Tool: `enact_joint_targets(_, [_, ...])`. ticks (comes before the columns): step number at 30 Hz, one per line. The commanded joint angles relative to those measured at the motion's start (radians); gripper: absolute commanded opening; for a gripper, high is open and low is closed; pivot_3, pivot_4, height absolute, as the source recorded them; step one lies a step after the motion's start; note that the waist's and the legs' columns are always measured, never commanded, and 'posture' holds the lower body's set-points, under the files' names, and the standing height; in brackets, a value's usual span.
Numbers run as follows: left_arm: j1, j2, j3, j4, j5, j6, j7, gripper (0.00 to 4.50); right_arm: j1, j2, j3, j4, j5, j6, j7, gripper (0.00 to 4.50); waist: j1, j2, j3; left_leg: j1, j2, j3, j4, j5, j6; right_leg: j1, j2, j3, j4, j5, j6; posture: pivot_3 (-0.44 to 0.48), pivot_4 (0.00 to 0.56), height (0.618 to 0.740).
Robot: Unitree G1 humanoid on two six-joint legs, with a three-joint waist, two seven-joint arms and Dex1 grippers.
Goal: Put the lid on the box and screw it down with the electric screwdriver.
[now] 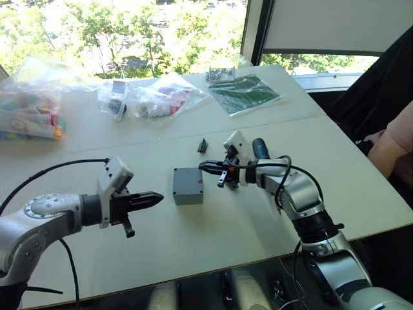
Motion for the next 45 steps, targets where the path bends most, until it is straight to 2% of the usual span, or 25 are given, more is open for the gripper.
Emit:
enact_joint_targets(1, [-0.007, -0.001, 0.005, -0.004, 0.005, -0.025, 0.007, 0.0, -0.037, 0.009, -0.004, -0.005, -0.001, -0.013, -0.005, 1.6, 0.0, 0.0, 0.0, 0.0, 0.0, 0.0, 0.0, 0.0, 0.0, 0.0, 0.0, 0.0, 0.0, 0.0, 0.0, 0.0, 0.15, 0.74])
enact_joint_targets(5, [-0.005, -0.007, 0.0, -0.001, 0.013, -0.032, 0.01, 0.0, -0.048, 0.004, -0.017, -0.007, 0.007, -0.001, -0.005, 3.1, 0.0, 0.0, 0.0, 0.0, 0.0, 0.0, 0.0, 0.0, 0.0, 0.0, 0.0, 0.0, 0.0, 0.0, 0.0, 0.0, 0.15, 0.74])
enact_joint_targets(10, [-0.012, -0.01, -0.002, -0.013, 0.008, -0.04, 0.014, 0.0, -0.077, -0.039, -0.132, -0.094, 0.104, 0.141, -0.021, 3.1, 0.003, 0.0, 0.0, 0.0, 0.0, 0.0, 0.0, 0.0, 0.0, 0.0, 0.0, 0.0, 0.0, 0.0, 0.0, 0.0, 0.15, 0.74])
enact_joint_targets(14, [-0.061, 0.002, 0.005, -0.036, -0.035, -0.027, 0.007, 0.0, -0.165, -0.166, -0.221, -0.13, 0.123, 0.391, -0.087, 3.1, 0.009, 0.0, 0.001, -0.001, 0.0, 0.0, 0.001, 0.0, 0.0, 0.0, 0.0, 0.0, 0.0, 0.0, 0.0, 0.0, 0.15, 0.74])
enact_joint_targets(15, [-0.069, 0.005, 0.005, -0.04, -0.041, -0.024, 0.005, 0.0, -0.18, -0.194, -0.226, -0.132, 0.125, 0.431, -0.094, 3.74, 0.012, 0.0, 0.001, -0.001, 0.0, 0.0, 0.001, 0.0, 0.0, 0.0, -0.001, 0.0, 0.0, 0.0, 0.0, 0.0, 0.15, 0.74])
enact_joint_targets(16, [-0.077, 0.011, 0.002, -0.044, -0.045, -0.022, 0.001, 0.0, -0.194, -0.232, -0.217, -0.136, 0.127, 0.472, -0.084, 3.82, 0.013, 0.0, 0.001, -0.001, 0.0, 0.0, 0.001, 0.0, 0.0, 0.0, 0.0, 0.0, 0.0, 0.0, 0.0, 0.0, 0.15, 0.74])
enact_joint_targets(18, [-0.105, 0.019, -0.018, -0.054, -0.054, -0.02, -0.01, 0.0, -0.221, -0.346, -0.146, -0.12, 0.079, 0.539, -0.075, 4.38, 0.018, 0.0, 0.0, -0.001, 0.0, 0.0, 0.0, 0.0, 0.0, 0.0, 0.0, 0.0, -0.001, -0.001, -0.001, 0.0, 0.15, 0.74])
enact_joint_targets(19, [-0.126, 0.027, -0.037, -0.063, -0.056, -0.02, -0.021, 0.0, -0.24, -0.414, -0.103, -0.099, 0.062, 0.581, -0.058, 4.48, 0.02, 0.0, 0.0, -0.001, 0.0, 0.0, 0.0, 0.0, 0.0, -0.001, 0.0, 0.0, -0.001, -0.001, -0.001, 0.0, 0.15, 0.74])
enact_joint_targets(22, [-0.18, 0.063, -0.12, -0.089, -0.022, -0.04, -0.069, 0.0, -0.307, -0.509, -0.062, -0.017, 0.12, 0.832, -0.023, 4.48, 0.021, 0.0, 0.001, -0.001, 0.0, 0.0, 0.0, 0.0, 0.001, -0.001, 0.0, 0.0, -0.001, -0.001, -0.002, 0.0, 0.15, 0.74])
enact_joint_targets(27, [-0.223, 0.077, -0.21, -0.086, 0.048, -0.09, -0.104, 0.0, -0.356, -0.555, 0.057, 0.029, 0.175, 0.949, 0.037, 4.48, 0.014, 0.0, 0.001, 0.0, 0.0, 0.001, 0.0, -0.001, 0.001, -0.001, 0.001, 0.001, -0.001, -0.001, -0.002, 0.0, 0.15, 0.74])
enact_joint_targets(35, [-0.236, 0.028, -0.266, -0.114, 0.08, -0.096, -0.056, 0.0, -0.419, -0.537, 0.166, 0.148, 0.18, 0.944, 0.065, 4.48, 0.008, -0.001, 0.002, -0.002, 0.0, 0.001, 0.001, -0.001, 0.001, -0.002, 0.001, 0.001, -0.001, -0.001, -0.002, 0.0, 0.15, 0.74])
enact_joint_targets(39, [-0.132, 0.004, -0.269, -0.165, 0.11, -0.12, -0.008, 0.0, -0.489, -0.503, 0.313, 0.28, 0.141, 0.898, 0.112, 4.48, 0.0, -0.001, 0.002, -0.001, 0.0, 0.001, 0.0, -0.001, 0.002, -0.001, 0.001, 0.002, -0.001, -0.001, -0.002, 0.0, 0.15, 0.74])
enact_joint_targets(45, [-0.091, -0.043, -0.263, -0.188, 0.122, -0.129, 0.051, 0.0, -0.562, -0.449, 0.484, 0.424, 0.07, 0.796, 0.209, 4.48, -0.001, -0.001, 0.002, -0.001, 0.0, 0.001, 0.001, -0.001, 0.001, -0.002, 0.001, 0.002, 0.0, -0.001, -0.001, 0.0, 0.15, 0.74])
